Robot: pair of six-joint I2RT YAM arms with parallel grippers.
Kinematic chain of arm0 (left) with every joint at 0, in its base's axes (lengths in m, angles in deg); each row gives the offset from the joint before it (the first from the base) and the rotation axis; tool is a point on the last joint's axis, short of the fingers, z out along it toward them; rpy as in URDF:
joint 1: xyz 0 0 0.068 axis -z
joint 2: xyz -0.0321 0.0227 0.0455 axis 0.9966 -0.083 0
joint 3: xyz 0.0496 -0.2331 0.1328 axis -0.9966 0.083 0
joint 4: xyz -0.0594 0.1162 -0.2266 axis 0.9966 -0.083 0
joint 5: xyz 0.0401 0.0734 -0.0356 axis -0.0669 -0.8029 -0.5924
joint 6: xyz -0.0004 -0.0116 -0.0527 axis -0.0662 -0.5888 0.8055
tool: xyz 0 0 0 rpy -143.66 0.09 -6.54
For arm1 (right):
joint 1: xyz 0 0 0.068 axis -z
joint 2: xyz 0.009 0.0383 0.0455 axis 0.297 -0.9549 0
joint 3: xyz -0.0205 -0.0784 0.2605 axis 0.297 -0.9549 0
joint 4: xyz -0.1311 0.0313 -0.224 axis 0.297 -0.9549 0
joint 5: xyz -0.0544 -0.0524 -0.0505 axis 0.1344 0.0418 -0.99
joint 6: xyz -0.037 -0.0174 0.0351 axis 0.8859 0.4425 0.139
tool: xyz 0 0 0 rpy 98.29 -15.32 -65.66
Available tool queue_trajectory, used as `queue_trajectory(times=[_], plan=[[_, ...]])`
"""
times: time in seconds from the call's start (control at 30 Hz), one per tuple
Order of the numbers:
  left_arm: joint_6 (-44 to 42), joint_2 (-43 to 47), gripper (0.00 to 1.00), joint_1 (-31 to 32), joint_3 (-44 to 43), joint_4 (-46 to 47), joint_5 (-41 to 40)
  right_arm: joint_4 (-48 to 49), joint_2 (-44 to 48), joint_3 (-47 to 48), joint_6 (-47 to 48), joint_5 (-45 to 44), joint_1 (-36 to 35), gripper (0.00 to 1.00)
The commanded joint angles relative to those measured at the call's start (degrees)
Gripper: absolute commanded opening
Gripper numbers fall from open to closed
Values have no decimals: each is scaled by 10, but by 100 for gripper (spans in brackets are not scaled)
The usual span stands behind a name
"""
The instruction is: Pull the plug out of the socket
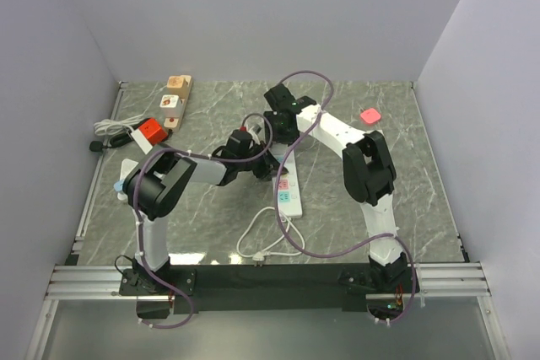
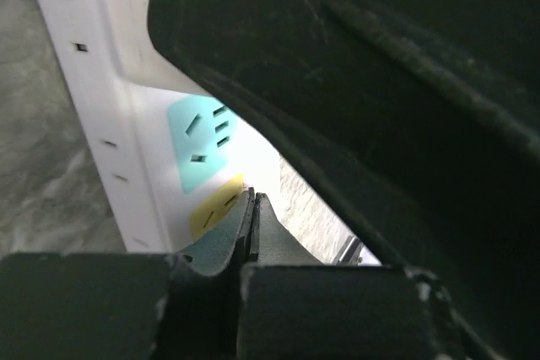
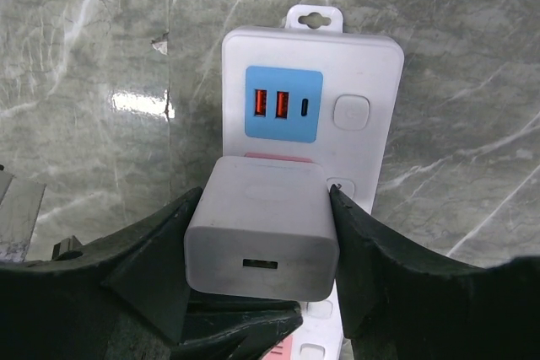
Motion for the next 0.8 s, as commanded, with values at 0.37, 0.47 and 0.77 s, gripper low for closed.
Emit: queue_trajectory(times=[0.37,0.47,0.77], plan=[[4,-81,1,8,22,-78,-45,-101,39,157,-46,29,22,0],[3,-88,1,8,13,-82,-43,-110,39,166,-45,29,30,0],[-18,-20,1,8,-17,-95,-35,-22,178,-32,-114,-7,165,0]])
